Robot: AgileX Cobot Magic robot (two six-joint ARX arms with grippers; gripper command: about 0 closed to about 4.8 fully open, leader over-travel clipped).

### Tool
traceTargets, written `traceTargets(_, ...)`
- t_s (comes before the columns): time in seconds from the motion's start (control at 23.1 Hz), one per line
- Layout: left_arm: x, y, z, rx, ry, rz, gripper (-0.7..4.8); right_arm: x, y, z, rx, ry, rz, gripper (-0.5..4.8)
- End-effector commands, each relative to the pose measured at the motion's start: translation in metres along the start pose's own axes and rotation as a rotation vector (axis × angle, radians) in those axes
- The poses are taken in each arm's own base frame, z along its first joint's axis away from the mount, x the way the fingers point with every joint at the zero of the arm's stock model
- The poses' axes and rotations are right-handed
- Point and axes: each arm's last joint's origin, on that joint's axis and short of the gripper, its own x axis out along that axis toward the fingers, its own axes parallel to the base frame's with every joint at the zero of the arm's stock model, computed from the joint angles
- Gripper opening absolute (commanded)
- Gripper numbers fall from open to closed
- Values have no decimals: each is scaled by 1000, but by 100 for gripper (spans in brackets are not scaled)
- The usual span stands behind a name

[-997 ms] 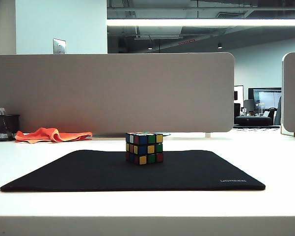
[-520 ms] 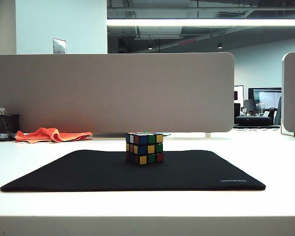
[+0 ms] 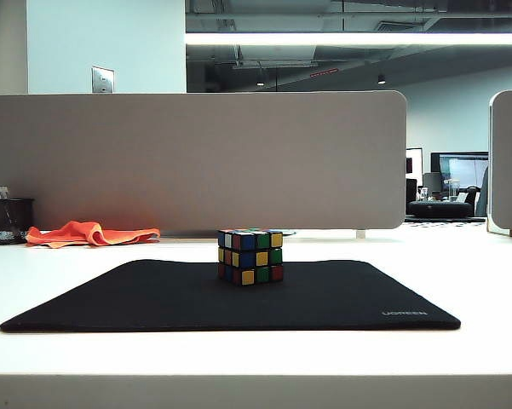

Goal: Pick up the cube on the right side of the mouse pad, then place it in the center of the mouse pad.

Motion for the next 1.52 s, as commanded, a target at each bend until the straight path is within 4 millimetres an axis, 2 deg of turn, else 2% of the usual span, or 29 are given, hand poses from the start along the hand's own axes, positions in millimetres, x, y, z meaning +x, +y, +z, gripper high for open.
traceTargets(0.04, 0, 0, 0, -3, 8, 0, -6, 0, 0, 2, 3, -15, 9, -1)
traceTargets(0.95, 0, 2, 0, -3, 8, 13, -6, -3, -6, 1, 24, -51, -45, -1)
traceTargets(1.08, -1, 6, 1, -7, 3, 62, -6, 3, -8, -12, 20, -7, -92, -1)
traceTargets(1.52, -3, 20, 2, -20, -10, 210, -6, 4, -23, -12, 53, -15, -249, -1)
